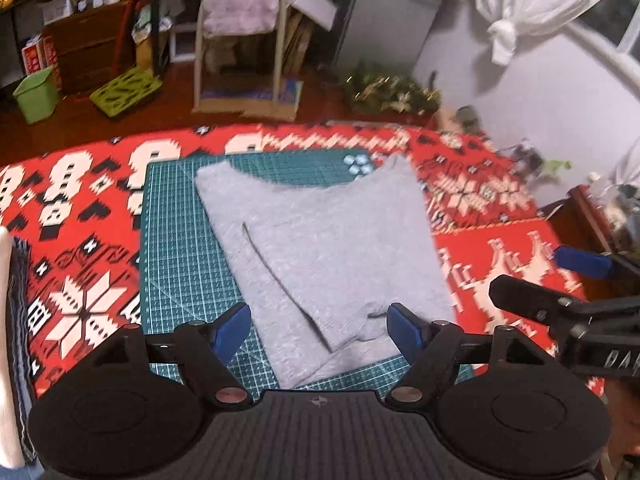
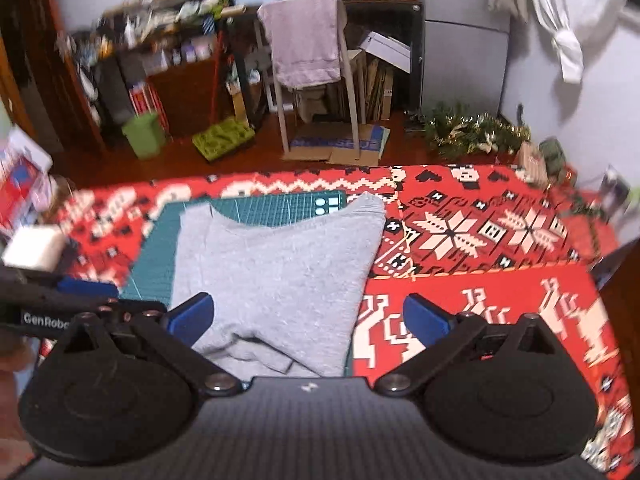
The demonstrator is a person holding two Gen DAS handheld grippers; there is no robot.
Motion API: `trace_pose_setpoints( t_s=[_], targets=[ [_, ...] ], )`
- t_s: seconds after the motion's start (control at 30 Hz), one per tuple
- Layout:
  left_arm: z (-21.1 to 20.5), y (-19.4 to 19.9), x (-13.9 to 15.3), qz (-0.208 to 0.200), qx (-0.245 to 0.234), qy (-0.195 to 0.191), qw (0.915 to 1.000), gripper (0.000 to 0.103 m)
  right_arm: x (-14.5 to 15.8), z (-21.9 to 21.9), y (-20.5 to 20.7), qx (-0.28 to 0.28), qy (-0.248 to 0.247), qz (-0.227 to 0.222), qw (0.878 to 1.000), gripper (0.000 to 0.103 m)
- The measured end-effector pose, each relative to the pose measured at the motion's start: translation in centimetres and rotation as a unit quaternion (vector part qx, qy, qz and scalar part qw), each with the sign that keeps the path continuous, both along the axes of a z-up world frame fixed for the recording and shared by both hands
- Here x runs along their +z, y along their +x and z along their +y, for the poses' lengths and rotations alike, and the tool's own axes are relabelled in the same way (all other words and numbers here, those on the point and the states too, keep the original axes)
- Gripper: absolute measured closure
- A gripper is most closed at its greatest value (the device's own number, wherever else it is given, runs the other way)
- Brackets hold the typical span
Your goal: Fold clothes
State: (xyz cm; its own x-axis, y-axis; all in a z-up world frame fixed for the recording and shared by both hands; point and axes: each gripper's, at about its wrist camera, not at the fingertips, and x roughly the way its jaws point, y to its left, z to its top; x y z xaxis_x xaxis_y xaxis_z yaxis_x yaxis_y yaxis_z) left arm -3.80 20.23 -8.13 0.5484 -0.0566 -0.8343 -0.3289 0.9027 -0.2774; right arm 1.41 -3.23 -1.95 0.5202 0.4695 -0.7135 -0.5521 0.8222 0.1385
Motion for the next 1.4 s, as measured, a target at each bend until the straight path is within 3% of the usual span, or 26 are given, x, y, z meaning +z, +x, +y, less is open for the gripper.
trace_pose_setpoints(
  t_s=[0.07, 0.13, 0.23, 0.27, 0.4, 0.5, 0.7, 0.83, 1.03, 1.17, 1.27, 1.4],
  targets=[
    [0.8, -0.2, -0.4, 0.003, 0.007, -0.026, 0.9996, 0.046, -0.3, -0.7, 0.6, -0.013, 0.013, 0.018, 1.0, 0.025],
    [1.6, -0.5, -0.8, 0.005, 0.013, -0.052, 0.9986, 0.068, -1.1, -1.0, 1.5, -0.016, 0.018, 0.039, 0.999, 0.037],
    [3.1, -0.8, -2.7, 0.021, 0.034, -0.101, 0.9941, 0.084, -3.1, -1.1, 2.7, -0.028, 0.017, 0.079, 0.996, 0.072],
    [3.5, -0.9, -3.4, 0.026, 0.038, -0.116, 0.9921, 0.087, -3.8, -1.1, 3.1, -0.033, 0.016, 0.094, 0.995, 0.078],
    [3.9, -1.1, -5.8, 0.047, 0.051, -0.137, 0.9881, 0.089, -6.0, -1.4, 4.0, -0.046, 0.023, 0.128, 0.99, 0.079],
    [3.6, -1.1, -6.8, 0.061, 0.048, -0.154, 0.985, 0.09, -6.4, -1.3, 4.3, -0.049, 0.025, 0.129, 0.99, 0.079],
    [2.2, -0.5, -6.6, 0.06, 0.042, -0.115, 0.9907, 0.09, -5.9, -1.9, 3.5, -0.067, 0.034, 0.132, 0.988, 0.077],
    [0.7, 0.3, -6.0, 0.071, 0.035, -0.054, 0.9954, 0.097, -6.0, -3.4, 2.2, -0.078, 0.045, 0.131, 0.987, 0.077],
    [-1.5, -0.8, -5.2, 0.07, 0.063, 0.021, 0.9953, 0.099, -6.2, -4.5, -0.2, -0.078, 0.04, 0.133, 0.987, 0.08],
    [-0.8, -2.9, -4.1, 0.054, 0.068, 0.003, 0.9962, 0.099, -6.6, -4.6, -1.2, -0.074, 0.038, 0.138, 0.987, 0.079],
    [-0.6, -3.7, -4.5, 0.067, 0.072, 0.009, 0.9951, 0.099, -7.0, -4.5, -0.9, -0.073, 0.053, 0.146, 0.985, 0.079],
    [-0.1, -5.2, -5.1, 0.075, 0.081, -0.012, 0.9937, 0.099, -8.6, -4.3, 0.8, -0.079, 0.076, 0.186, 0.976, 0.079]
  ],
)
